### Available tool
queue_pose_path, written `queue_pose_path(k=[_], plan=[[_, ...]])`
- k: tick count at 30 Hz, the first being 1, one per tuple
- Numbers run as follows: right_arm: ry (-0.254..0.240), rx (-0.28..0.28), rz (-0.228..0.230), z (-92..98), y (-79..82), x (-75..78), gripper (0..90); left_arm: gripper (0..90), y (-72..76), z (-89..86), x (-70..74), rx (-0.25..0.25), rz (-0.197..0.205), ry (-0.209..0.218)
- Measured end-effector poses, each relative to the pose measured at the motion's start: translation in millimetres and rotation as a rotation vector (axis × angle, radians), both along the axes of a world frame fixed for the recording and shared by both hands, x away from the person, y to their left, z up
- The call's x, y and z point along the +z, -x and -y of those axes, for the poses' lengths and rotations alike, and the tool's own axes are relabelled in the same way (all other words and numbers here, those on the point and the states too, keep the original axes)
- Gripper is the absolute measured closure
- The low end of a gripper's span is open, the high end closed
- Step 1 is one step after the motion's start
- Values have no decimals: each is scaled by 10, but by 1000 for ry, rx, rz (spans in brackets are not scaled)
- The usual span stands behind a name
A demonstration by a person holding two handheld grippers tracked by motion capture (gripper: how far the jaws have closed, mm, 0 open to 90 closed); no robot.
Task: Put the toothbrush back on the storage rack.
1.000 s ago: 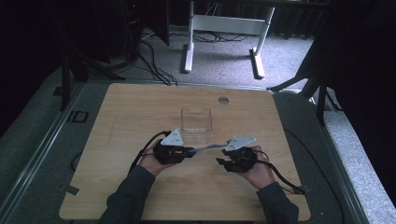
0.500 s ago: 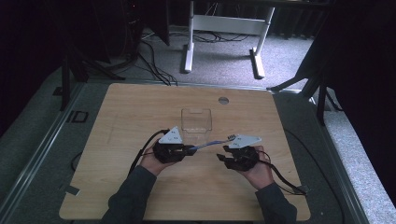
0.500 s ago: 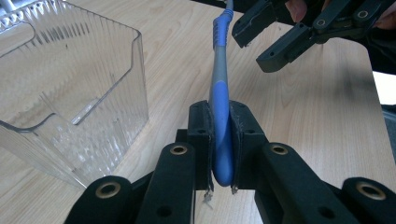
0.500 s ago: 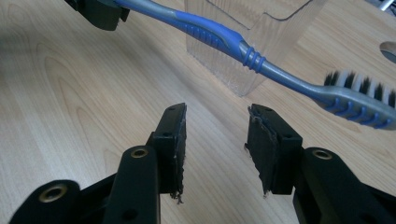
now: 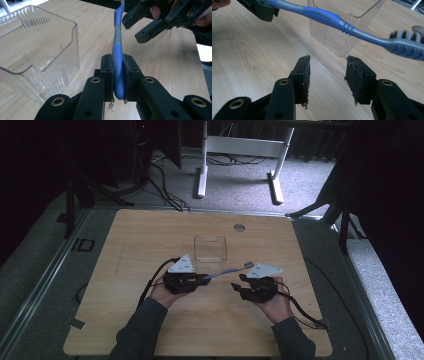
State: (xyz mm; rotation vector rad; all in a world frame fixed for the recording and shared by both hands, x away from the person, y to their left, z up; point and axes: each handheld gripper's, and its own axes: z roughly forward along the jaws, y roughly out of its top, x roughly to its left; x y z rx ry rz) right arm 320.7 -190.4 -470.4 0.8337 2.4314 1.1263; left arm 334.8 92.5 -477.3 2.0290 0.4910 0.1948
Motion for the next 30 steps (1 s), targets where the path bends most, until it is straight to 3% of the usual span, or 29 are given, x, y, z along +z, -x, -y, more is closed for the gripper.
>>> queue_pose_path(k=[21,30], plan=[[-108,-35,4,29,-21,39,497,809,9,20,13,-9,0,30],[-124,-38,0,21,-26,34,483,808,11,33,8,-22,-1,43]])
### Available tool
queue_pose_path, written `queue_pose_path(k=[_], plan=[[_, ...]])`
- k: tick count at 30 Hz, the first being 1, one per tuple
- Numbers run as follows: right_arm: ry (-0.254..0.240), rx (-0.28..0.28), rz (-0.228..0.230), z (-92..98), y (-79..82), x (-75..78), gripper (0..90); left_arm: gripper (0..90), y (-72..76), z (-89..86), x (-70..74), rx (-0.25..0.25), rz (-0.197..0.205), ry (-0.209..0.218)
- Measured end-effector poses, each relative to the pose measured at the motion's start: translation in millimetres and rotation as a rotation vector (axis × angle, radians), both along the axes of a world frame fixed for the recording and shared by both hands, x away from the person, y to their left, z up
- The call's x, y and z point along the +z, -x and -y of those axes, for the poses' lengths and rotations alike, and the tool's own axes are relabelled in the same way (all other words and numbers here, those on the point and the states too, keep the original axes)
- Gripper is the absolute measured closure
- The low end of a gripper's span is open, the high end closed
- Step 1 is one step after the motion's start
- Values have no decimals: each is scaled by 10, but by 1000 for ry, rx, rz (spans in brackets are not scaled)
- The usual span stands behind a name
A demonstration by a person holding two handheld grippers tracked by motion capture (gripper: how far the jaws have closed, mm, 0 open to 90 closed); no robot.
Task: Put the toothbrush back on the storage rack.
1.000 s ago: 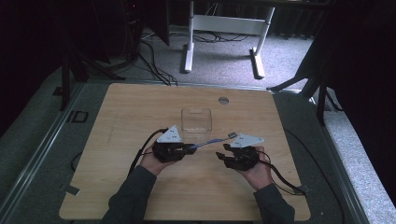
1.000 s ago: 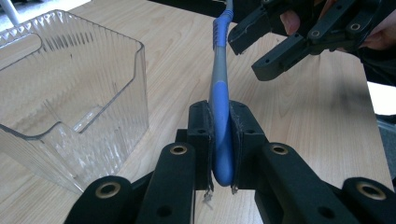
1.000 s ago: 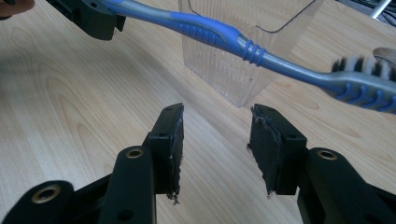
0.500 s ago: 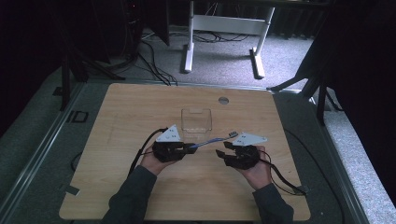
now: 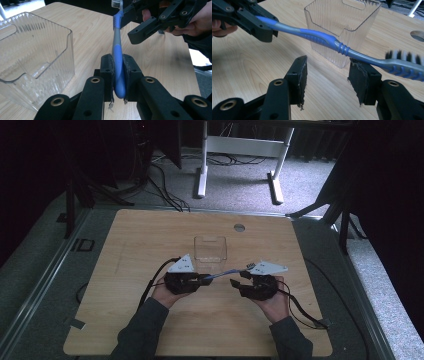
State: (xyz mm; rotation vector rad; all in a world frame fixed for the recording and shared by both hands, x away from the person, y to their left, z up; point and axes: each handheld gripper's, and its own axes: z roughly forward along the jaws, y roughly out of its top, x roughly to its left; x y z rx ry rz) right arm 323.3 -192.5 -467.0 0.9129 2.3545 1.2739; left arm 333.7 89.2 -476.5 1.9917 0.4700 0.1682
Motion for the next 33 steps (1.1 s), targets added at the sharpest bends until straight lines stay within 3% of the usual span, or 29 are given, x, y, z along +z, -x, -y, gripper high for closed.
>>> queue_pose_path(k=[14,21,25,33], plan=[[-124,35,-3,38,15,67,451,798,20,84,-52,-47,-9,-39],[-197,47,-13,87,4,99,478,797,39,152,-89,-81,-14,-85],[-229,54,-19,97,6,110,539,795,47,212,-126,-98,-15,-117],[-279,87,-16,125,3,139,773,752,50,305,-185,-101,-15,-175]])
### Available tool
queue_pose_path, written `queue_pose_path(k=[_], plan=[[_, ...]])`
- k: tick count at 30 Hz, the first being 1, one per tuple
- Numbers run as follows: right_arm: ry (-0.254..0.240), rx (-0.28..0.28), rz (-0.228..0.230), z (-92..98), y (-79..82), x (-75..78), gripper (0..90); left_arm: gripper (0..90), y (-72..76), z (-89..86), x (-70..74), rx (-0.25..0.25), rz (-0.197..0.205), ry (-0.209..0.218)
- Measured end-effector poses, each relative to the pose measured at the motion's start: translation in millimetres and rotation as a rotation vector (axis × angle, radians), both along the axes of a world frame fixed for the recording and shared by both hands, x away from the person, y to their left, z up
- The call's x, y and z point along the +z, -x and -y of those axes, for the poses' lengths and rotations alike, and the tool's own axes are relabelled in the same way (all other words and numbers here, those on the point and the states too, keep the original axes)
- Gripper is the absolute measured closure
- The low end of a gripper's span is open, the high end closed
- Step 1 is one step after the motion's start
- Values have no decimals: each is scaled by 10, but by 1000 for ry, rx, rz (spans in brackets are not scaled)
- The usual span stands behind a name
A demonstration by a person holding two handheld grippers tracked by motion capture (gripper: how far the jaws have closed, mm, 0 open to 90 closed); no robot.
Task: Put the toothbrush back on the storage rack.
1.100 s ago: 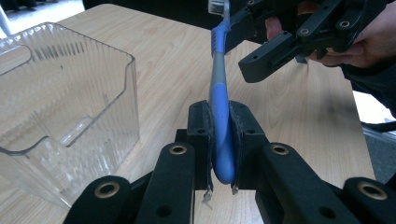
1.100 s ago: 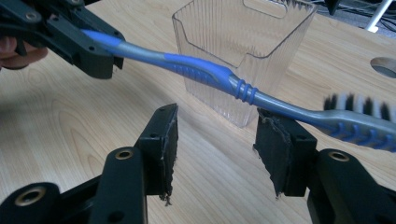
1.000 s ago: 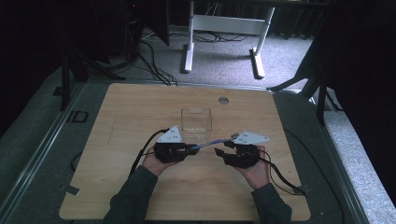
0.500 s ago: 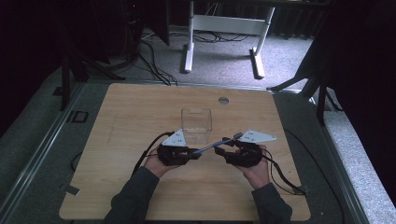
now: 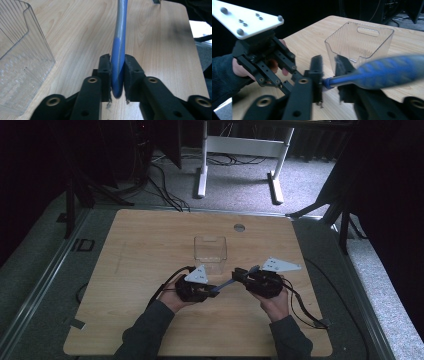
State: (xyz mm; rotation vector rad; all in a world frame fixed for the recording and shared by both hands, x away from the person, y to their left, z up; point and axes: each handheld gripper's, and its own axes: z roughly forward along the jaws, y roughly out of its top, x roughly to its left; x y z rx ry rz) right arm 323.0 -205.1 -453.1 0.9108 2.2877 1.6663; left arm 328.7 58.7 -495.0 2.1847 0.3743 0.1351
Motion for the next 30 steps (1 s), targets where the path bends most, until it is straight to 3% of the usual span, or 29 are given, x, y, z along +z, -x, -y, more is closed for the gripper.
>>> queue_pose_path(k=[6,19,30], plan=[[13,-5,14,10,13,9,816,610,-23,-20,4,30,-10,-1],[44,-44,47,38,23,45,819,604,-48,-156,45,81,-13,25],[57,-41,69,-19,13,101,819,599,-75,-270,61,129,-18,31]])
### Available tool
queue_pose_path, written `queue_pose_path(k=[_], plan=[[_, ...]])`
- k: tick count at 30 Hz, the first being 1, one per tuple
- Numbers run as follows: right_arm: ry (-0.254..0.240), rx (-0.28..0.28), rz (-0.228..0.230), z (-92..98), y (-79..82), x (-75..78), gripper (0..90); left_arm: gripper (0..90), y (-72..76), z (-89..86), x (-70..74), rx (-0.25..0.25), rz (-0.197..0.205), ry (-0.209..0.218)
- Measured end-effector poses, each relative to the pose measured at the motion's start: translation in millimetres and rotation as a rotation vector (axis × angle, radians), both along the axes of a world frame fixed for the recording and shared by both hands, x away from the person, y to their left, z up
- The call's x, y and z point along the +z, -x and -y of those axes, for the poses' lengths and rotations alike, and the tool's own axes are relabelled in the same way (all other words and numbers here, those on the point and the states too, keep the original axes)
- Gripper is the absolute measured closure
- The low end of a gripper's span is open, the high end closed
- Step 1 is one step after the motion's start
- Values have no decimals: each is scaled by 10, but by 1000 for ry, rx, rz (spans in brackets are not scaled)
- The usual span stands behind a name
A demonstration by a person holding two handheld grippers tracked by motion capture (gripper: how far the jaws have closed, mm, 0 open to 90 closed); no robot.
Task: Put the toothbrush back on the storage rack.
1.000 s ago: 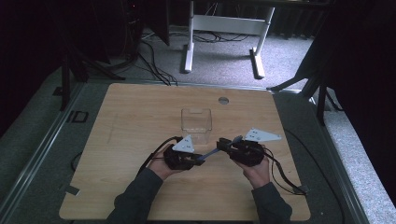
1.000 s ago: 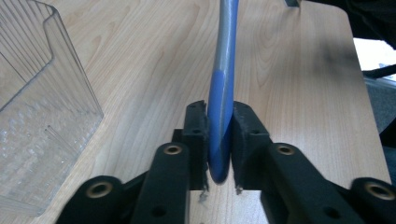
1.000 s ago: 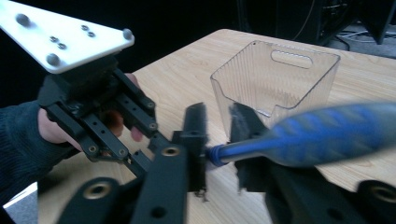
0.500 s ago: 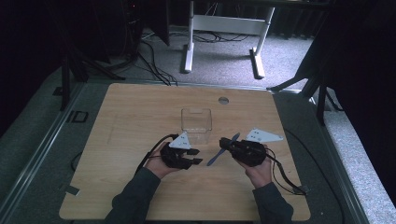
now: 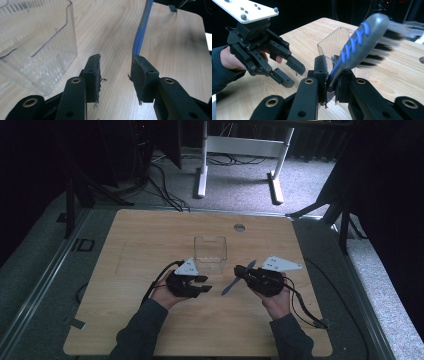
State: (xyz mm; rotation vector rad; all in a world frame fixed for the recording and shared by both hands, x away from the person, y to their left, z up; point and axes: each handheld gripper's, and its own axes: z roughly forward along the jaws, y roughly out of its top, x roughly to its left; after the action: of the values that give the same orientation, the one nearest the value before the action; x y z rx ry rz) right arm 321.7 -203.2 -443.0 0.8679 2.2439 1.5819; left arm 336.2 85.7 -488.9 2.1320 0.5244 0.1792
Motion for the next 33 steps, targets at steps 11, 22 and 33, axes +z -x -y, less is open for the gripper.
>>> queue_pose_path(k=[11,22,33], plan=[[8,7,8,-35,-16,46,820,593,-20,-75,-22,26,-6,-5],[17,11,25,-93,-60,104,820,585,-31,-91,-55,34,-19,-13],[12,3,43,-102,-106,195,820,586,-26,-93,-91,35,-21,-19]])
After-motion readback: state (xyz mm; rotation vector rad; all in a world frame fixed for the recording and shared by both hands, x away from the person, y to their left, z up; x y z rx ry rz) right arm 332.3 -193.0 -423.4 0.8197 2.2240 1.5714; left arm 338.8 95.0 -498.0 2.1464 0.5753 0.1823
